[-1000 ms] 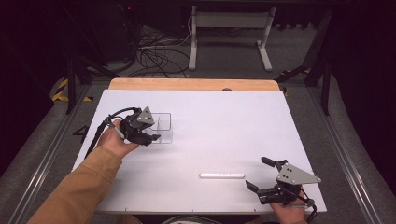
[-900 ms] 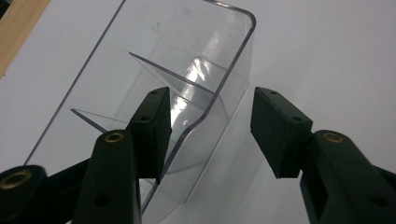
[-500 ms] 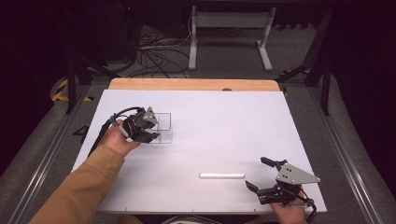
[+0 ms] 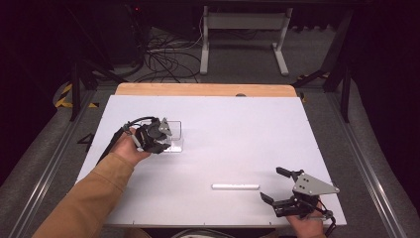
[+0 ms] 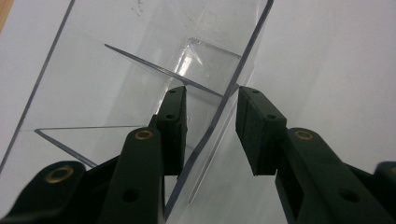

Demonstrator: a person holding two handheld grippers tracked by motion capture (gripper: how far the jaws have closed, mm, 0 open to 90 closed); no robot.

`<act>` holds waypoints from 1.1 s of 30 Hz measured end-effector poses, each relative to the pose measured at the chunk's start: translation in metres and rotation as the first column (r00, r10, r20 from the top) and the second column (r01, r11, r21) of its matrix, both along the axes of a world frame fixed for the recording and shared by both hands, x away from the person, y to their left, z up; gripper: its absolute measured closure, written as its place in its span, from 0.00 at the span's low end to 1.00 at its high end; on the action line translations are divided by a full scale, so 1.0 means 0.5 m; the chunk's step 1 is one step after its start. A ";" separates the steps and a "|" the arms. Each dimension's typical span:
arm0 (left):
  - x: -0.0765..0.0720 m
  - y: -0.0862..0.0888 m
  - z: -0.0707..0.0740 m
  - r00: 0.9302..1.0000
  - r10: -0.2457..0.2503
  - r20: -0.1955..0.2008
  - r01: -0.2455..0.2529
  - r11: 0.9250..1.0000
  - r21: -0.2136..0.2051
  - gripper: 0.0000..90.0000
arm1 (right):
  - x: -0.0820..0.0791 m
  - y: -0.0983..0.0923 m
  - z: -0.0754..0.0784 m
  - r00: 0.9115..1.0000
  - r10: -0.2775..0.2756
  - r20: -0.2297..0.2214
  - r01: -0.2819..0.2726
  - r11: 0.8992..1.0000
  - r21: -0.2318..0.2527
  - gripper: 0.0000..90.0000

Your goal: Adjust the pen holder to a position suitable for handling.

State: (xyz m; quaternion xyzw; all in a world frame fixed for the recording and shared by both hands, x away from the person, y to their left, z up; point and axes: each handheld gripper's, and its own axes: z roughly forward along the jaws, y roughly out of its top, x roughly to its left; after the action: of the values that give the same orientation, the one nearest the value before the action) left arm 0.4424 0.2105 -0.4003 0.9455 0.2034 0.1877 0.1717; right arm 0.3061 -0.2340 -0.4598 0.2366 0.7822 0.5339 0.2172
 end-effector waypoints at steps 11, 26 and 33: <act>-0.024 -0.008 0.017 0.996 -0.092 -0.012 0.092 0.993 0.069 0.98 | 0.001 0.004 -0.001 1.000 0.022 -0.007 -0.022 1.000 -0.002 0.06; -0.074 -0.088 0.061 0.951 -0.309 -0.011 0.309 0.951 -0.019 0.98 | -0.001 0.005 -0.001 1.000 0.031 -0.003 -0.031 1.000 -0.003 0.06; -0.076 -0.141 0.058 0.926 -0.376 -0.041 0.376 0.927 -0.020 0.96 | -0.002 0.004 -0.001 0.999 0.035 -0.002 -0.035 0.999 -0.002 0.06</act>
State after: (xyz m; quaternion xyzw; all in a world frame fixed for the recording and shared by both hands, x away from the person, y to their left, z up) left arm 0.4042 0.1399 -0.3715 0.9698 0.0234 0.1290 0.2056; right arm 0.3053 -0.2322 -0.4601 0.2230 0.7871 0.5364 0.2075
